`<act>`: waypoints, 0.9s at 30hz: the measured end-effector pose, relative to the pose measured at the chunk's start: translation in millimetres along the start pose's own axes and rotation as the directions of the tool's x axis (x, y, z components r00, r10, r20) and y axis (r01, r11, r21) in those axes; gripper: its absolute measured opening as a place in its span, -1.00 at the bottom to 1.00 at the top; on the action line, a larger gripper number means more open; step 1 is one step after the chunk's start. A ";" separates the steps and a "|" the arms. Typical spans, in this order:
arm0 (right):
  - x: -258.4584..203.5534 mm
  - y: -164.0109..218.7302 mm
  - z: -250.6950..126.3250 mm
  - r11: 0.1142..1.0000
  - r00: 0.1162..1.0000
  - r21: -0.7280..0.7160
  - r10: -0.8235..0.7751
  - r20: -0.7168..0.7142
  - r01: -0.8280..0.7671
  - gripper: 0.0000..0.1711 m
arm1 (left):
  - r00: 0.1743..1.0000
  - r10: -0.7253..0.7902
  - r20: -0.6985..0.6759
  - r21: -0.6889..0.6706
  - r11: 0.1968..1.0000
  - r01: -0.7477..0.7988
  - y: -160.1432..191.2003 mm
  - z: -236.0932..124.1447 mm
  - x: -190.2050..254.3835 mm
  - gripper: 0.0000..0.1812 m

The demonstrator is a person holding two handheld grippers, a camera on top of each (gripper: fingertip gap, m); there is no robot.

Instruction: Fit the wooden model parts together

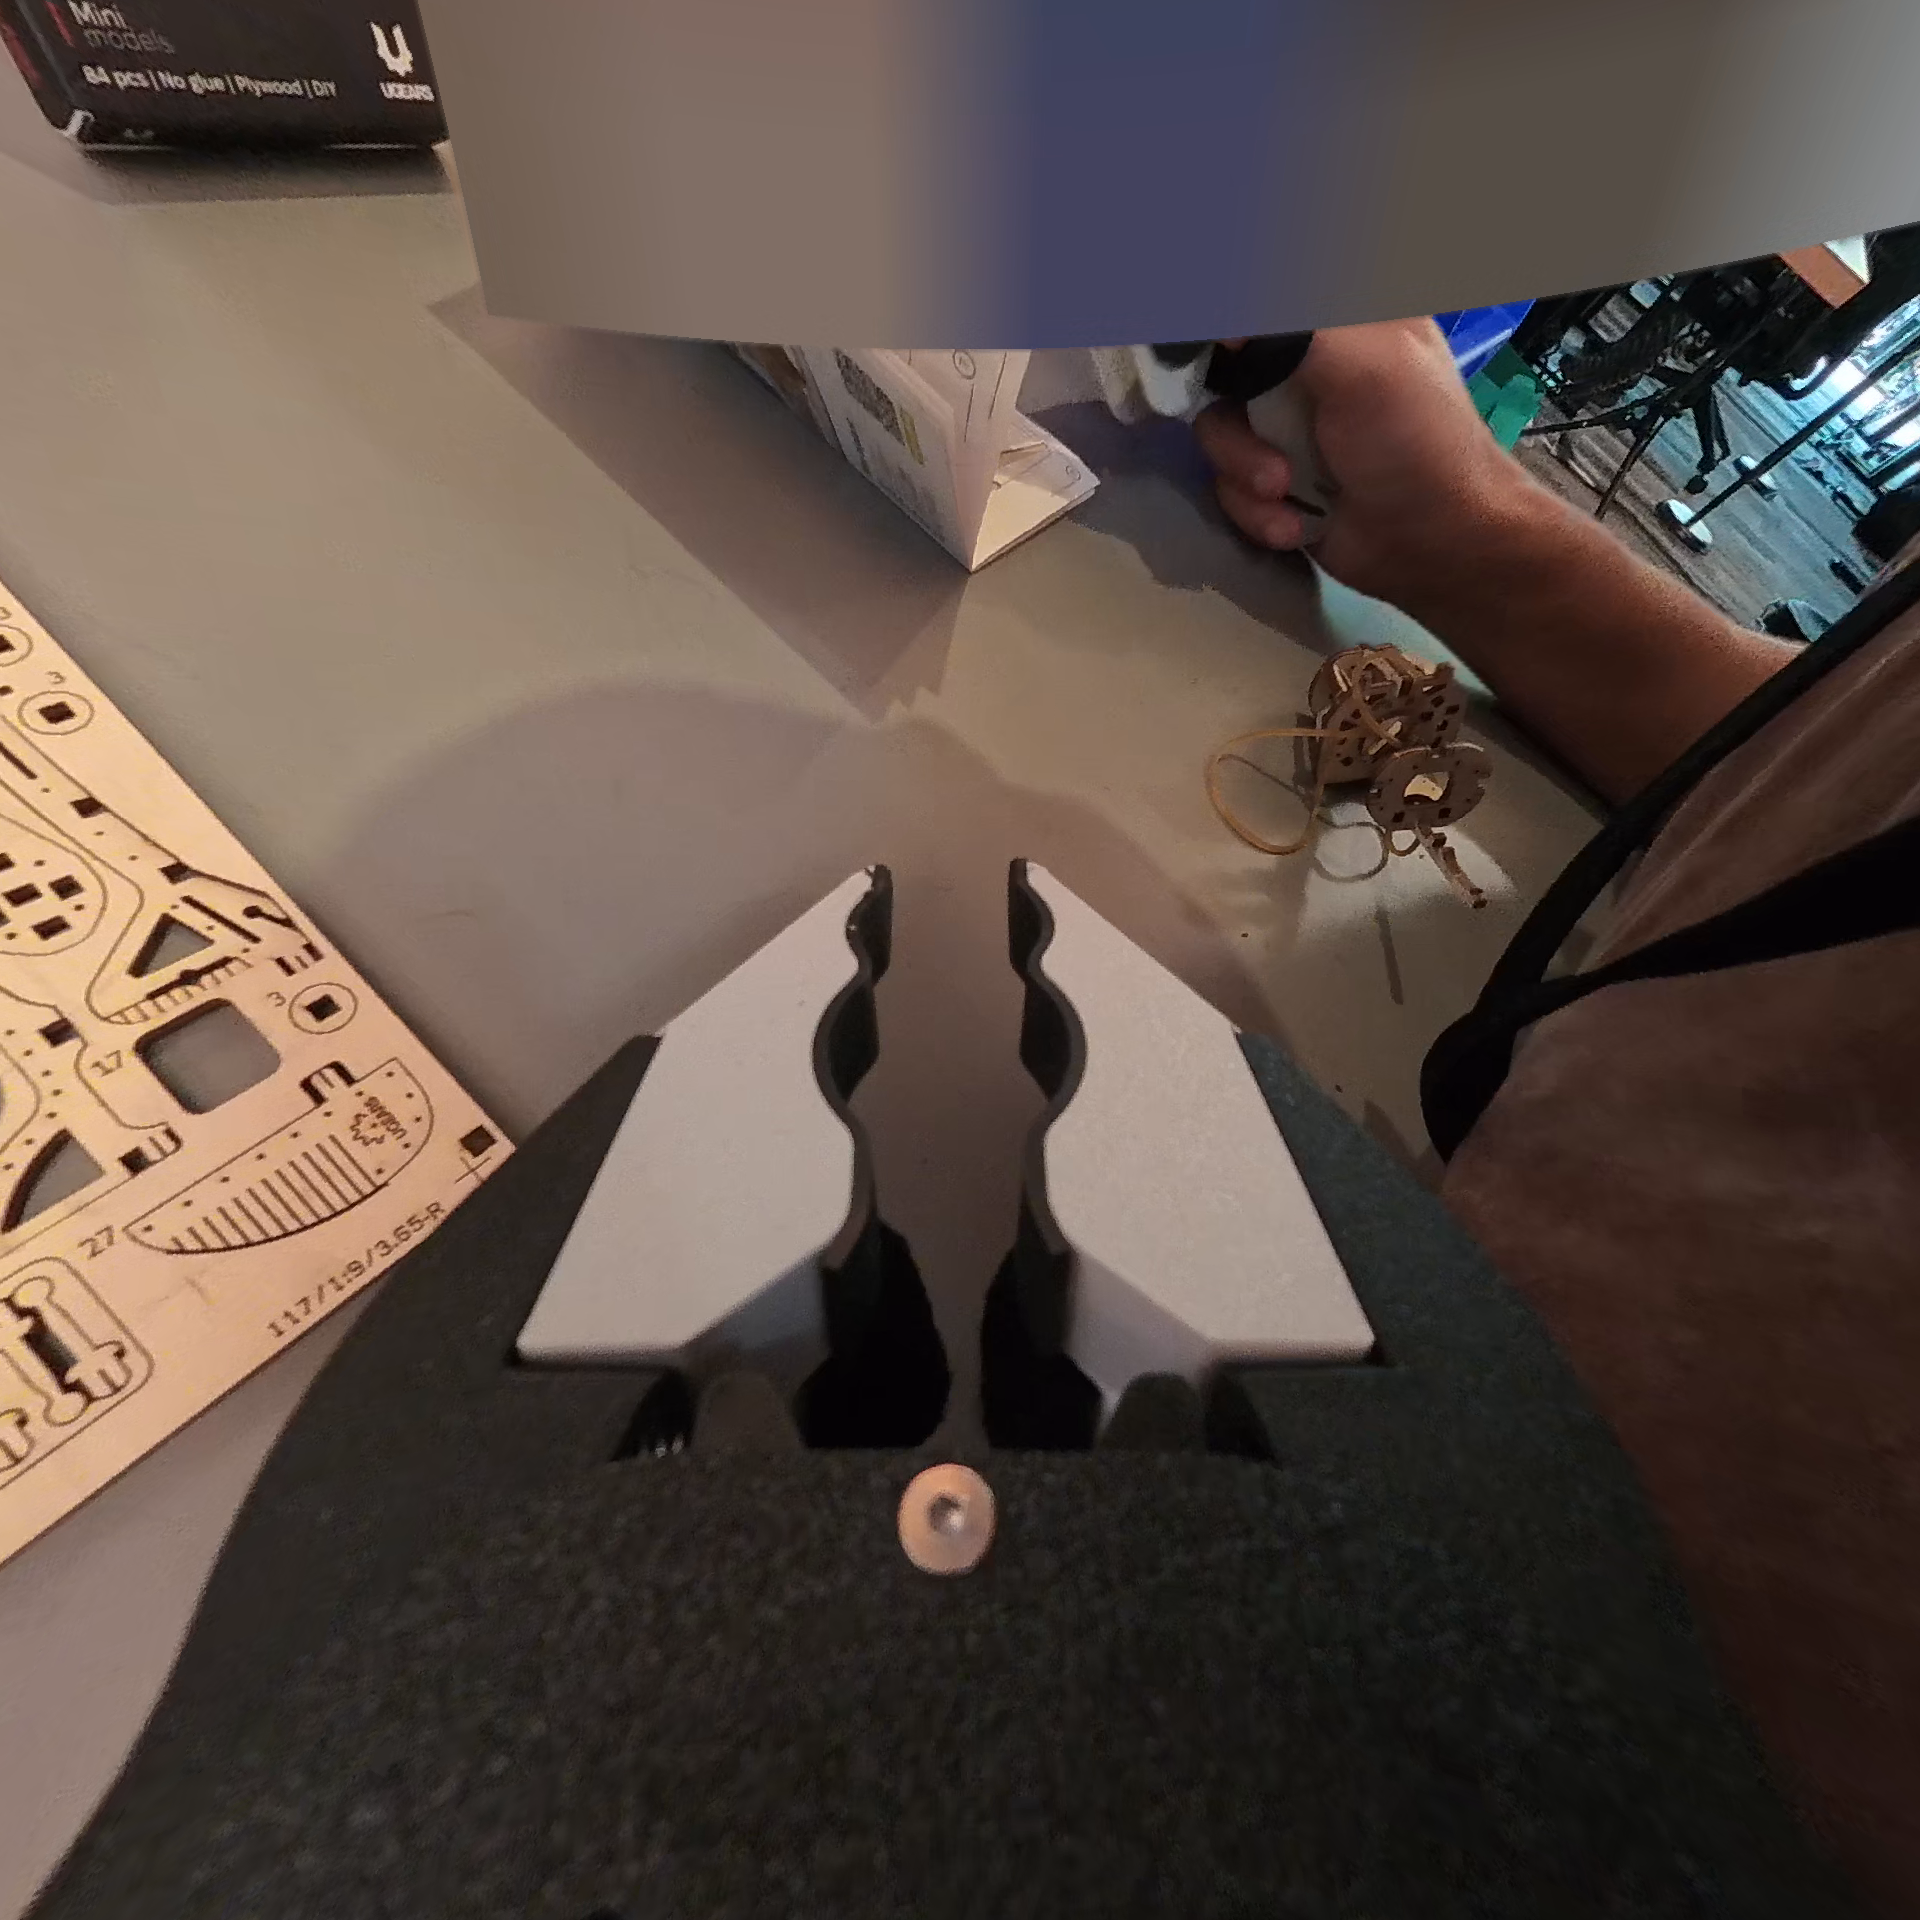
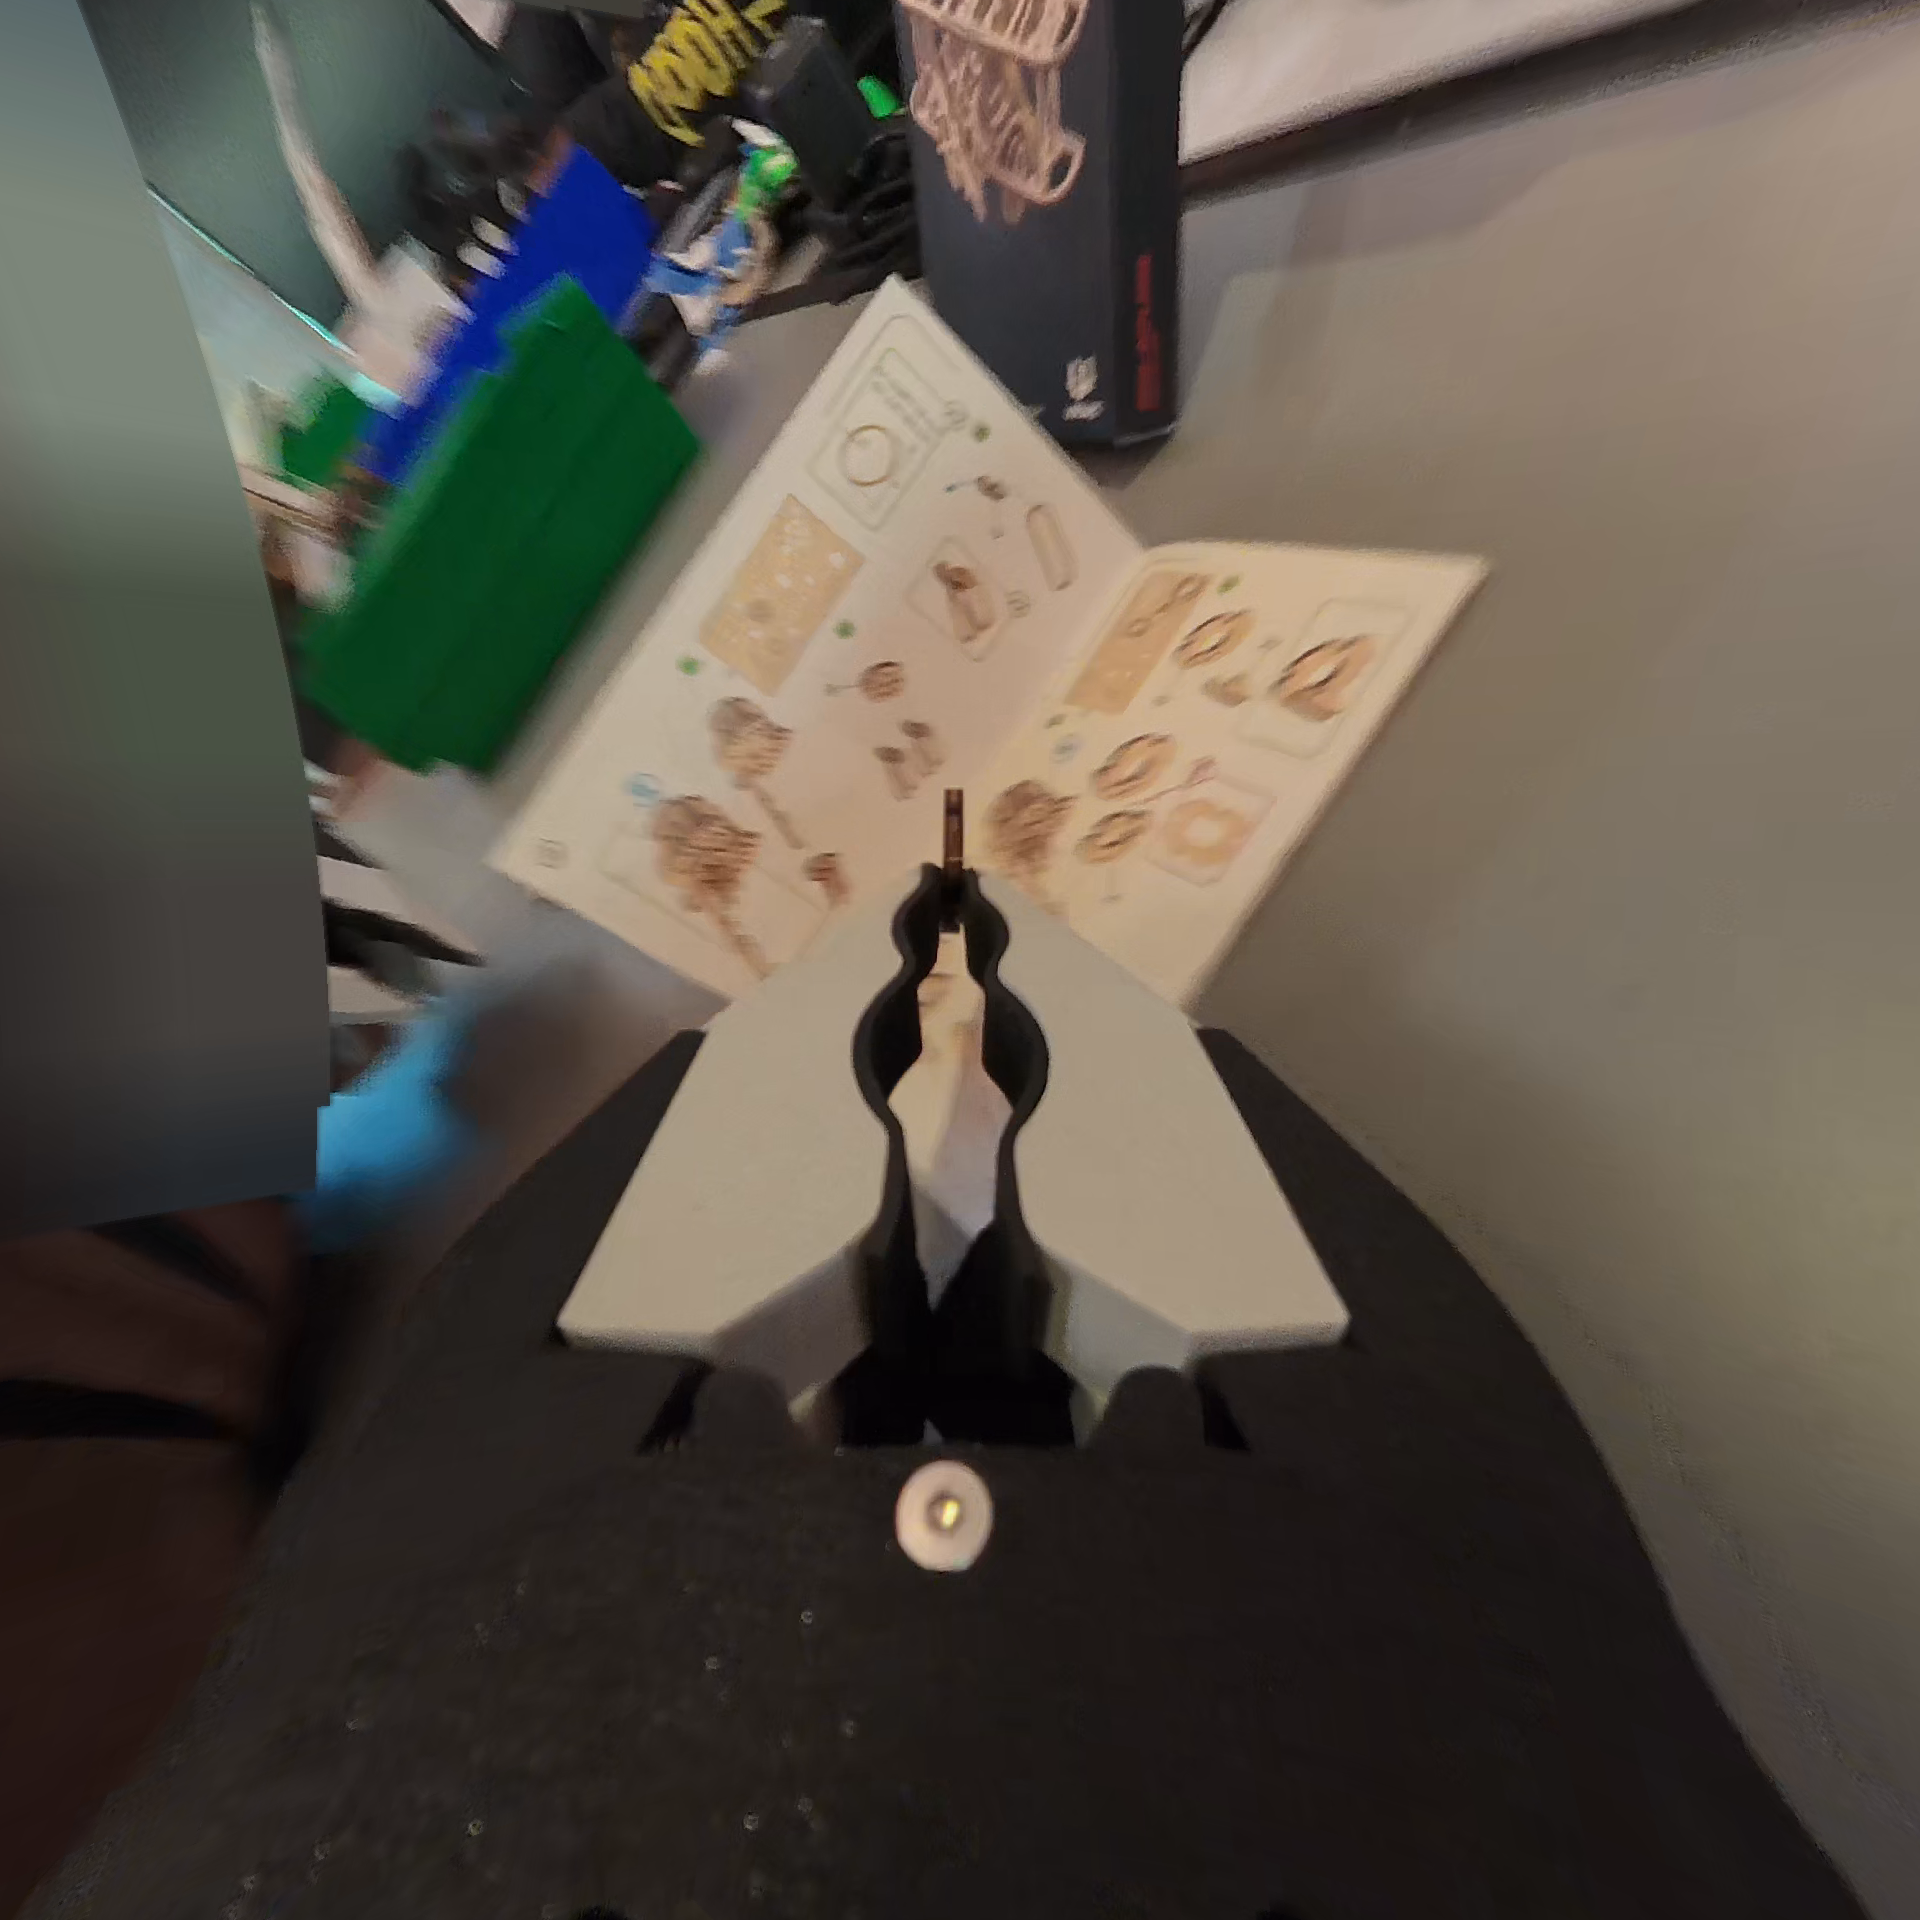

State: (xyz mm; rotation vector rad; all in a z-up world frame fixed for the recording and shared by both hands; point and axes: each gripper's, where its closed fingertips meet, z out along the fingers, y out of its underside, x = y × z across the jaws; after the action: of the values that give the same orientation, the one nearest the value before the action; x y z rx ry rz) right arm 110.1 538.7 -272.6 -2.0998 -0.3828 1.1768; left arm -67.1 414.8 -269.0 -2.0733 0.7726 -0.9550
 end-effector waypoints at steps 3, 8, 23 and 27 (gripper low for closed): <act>-16.2 3.3 3.2 0.989 0.985 -0.044 0.146 0.086 -0.143 -0.97 | 1.000 -0.001 0.007 -0.004 1.000 0.001 0.7 0.1 -1.8 -0.77; -33.1 22.8 8.8 0.946 0.954 -0.229 0.265 0.137 -0.230 -0.97 | 1.000 -0.003 0.000 0.002 1.000 0.003 -1.7 0.4 0.2 -0.77; -29.7 28.3 13.0 0.866 0.837 -0.296 0.480 0.262 -0.404 -0.97 | 1.000 0.019 0.000 0.029 0.999 -0.019 -8.9 -7.8 5.3 -0.77; -24.6 30.6 13.6 0.867 0.844 -0.296 0.475 0.248 -0.401 -0.97 | 1.000 0.017 0.001 0.030 0.999 -0.017 -8.9 -8.7 4.7 -0.77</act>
State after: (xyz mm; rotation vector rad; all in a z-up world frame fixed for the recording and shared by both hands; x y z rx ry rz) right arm 83.0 508.9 -282.9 -2.2770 -0.1831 1.8317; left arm -69.6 413.1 -256.1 -2.0379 0.7699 -0.9507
